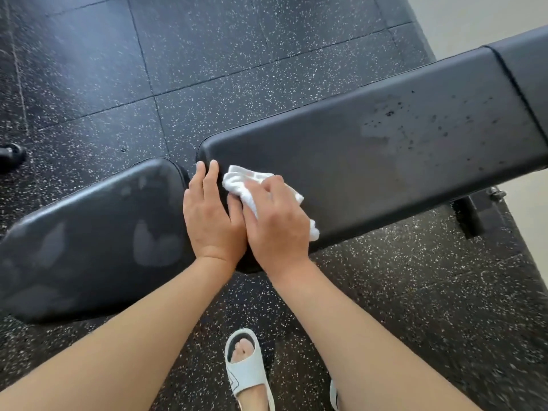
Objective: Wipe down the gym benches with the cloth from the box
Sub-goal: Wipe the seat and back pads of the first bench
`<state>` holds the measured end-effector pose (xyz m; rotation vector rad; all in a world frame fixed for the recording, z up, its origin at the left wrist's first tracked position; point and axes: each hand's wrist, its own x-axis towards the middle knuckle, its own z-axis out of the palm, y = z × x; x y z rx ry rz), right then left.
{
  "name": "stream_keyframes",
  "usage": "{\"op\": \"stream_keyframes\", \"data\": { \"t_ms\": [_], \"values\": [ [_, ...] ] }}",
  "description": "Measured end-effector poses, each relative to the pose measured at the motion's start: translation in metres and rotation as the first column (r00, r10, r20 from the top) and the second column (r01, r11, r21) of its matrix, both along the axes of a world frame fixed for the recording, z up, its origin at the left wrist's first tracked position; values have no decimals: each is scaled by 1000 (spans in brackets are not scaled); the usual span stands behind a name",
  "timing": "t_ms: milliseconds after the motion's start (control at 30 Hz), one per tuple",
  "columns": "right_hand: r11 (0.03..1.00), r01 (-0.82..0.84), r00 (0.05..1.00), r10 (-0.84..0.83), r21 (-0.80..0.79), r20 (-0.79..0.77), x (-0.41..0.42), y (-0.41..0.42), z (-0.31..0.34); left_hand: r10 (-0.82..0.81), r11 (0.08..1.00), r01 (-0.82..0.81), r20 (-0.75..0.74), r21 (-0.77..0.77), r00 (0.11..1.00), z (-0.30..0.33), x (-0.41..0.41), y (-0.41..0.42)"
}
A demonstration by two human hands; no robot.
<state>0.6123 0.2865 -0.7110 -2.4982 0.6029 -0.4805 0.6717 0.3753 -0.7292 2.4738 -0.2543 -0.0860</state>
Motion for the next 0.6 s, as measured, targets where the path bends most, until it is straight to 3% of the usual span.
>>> {"op": "stream_keyframes", "data": {
  "t_ms": [67,200,267,333,433,500,600],
  "values": [
    [996,-91,996,91,13,-2,-4,-7,2,-24,1000,24,-29,-20,999,3,0,4],
    [902,-331,943,327,-278,-59,-31,-68,2,-123,991,126,-94,37,988,12,2,19],
    [906,-260,966,245,-334,-89,-49,-113,1,-168,981,177,-110,76,980,17,7,25],
    [958,-74,997,61,-277,-52,-65,-145,0,-206,970,219,-125,107,971,20,11,30],
    [959,223,972,-233,-173,-40,-63,-124,-3,-234,959,256,-168,124,958,22,16,34],
    [966,201,979,-203,-161,2,-48,-78,-5,-239,955,266,-195,127,951,23,19,37],
    [992,-20,999,15,-128,-41,-30,2,-5,-264,950,292,-212,111,941,25,23,41]
  ]
}}
